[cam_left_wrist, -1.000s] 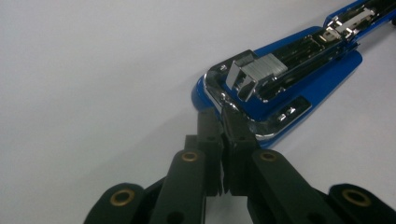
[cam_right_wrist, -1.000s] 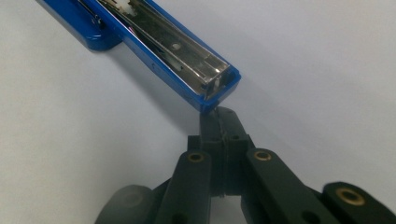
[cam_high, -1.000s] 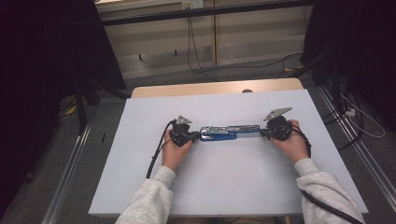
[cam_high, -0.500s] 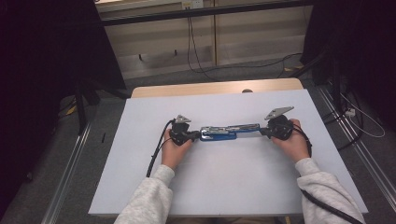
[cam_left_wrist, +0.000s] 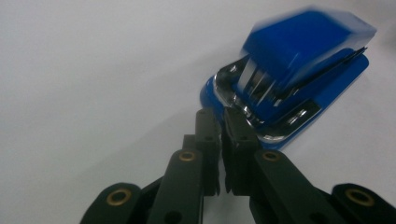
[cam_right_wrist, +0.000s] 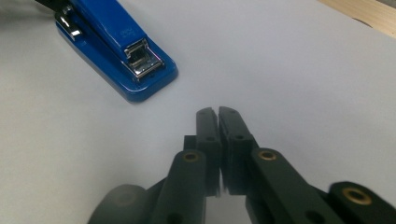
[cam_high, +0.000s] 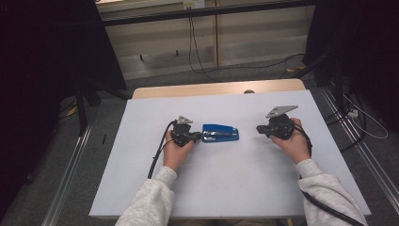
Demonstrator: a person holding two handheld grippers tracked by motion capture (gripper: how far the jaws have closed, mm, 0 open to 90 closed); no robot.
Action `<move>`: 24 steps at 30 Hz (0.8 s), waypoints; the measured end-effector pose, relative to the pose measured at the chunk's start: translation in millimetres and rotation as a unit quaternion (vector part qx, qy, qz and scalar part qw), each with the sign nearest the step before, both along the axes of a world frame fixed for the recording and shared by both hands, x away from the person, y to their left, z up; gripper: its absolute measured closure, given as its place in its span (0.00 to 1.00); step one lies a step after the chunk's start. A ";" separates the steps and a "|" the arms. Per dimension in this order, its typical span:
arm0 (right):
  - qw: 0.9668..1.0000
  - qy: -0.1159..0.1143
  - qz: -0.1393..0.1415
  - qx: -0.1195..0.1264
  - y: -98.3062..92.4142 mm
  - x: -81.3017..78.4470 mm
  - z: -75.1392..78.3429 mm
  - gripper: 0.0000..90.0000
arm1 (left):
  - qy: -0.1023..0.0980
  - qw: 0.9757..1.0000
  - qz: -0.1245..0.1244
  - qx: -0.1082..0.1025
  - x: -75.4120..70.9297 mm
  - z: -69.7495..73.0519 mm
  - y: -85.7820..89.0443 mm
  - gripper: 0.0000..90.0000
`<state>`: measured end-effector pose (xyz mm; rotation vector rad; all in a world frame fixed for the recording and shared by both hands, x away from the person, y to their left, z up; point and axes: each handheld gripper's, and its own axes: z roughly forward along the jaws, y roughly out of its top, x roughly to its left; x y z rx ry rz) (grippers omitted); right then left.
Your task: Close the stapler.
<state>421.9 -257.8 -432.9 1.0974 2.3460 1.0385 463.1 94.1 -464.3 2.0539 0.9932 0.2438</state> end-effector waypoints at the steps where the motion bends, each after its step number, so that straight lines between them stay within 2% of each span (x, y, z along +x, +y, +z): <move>1: 1.000 0.001 -0.001 0.005 0.4 0.1 -0.6 0.89 | -0.002 1.000 0.001 0.001 -0.1 -0.1 -0.1 0.94; 5: 1.000 0.004 -0.001 0.015 2.6 -0.8 -2.5 0.80 | 0.000 1.000 0.002 0.003 -0.7 1.9 1.7 0.86; 6: 1.000 0.005 -0.001 0.024 3.0 -1.7 -2.5 0.76 | -0.001 1.000 0.005 0.003 -1.1 2.9 2.8 0.79; 7: 1.000 0.005 -0.001 0.024 3.0 -1.7 -2.5 0.76 | -0.001 1.000 0.005 0.003 -1.1 2.9 2.8 0.77; 8: 1.000 0.005 -0.003 0.030 3.4 -3.3 -2.0 0.71 | -0.003 1.000 0.009 0.003 -2.5 5.3 5.1 0.72; 9: 1.000 0.005 -0.003 0.030 3.4 -3.3 -2.0 0.71 | -0.003 1.000 0.009 0.003 -2.5 5.3 5.1 0.68; 11: 0.999 0.006 -0.003 0.040 3.2 -5.6 -1.1 0.66 | -0.004 1.000 0.000 -0.006 -4.5 8.2 8.7 0.65; 15: 0.998 0.010 -0.005 0.065 2.3 -13.9 2.7 0.56 | -0.003 1.000 0.001 -0.018 -11.8 13.3 15.3 0.46; 16: 0.998 0.010 -0.005 0.065 2.3 -13.9 2.7 0.56 | -0.003 1.000 -0.001 -0.014 -13.7 15.1 17.0 0.46; 18: 0.998 0.012 -0.003 0.058 3.3 -17.8 3.6 0.51 | -0.002 1.000 -0.013 -0.020 -17.8 18.7 21.4 0.40; 21: 0.998 0.018 0.001 0.056 4.9 -24.4 2.9 0.46 | -0.013 1.000 -0.016 -0.020 -24.1 23.0 26.2 0.35; 22: 0.998 0.020 0.002 0.055 5.4 -26.7 2.9 0.44 | -0.011 0.999 -0.027 -0.017 -25.9 25.3 29.0 0.34; 23: 0.998 0.020 0.003 0.052 5.7 -28.9 3.0 0.43 | -0.019 0.999 -0.023 -0.016 -28.2 25.0 29.0 0.33; 24: 0.999 0.021 0.006 0.048 5.5 -30.9 2.5 0.41 | -0.018 0.999 -0.028 -0.011 -30.3 26.1 30.2 0.30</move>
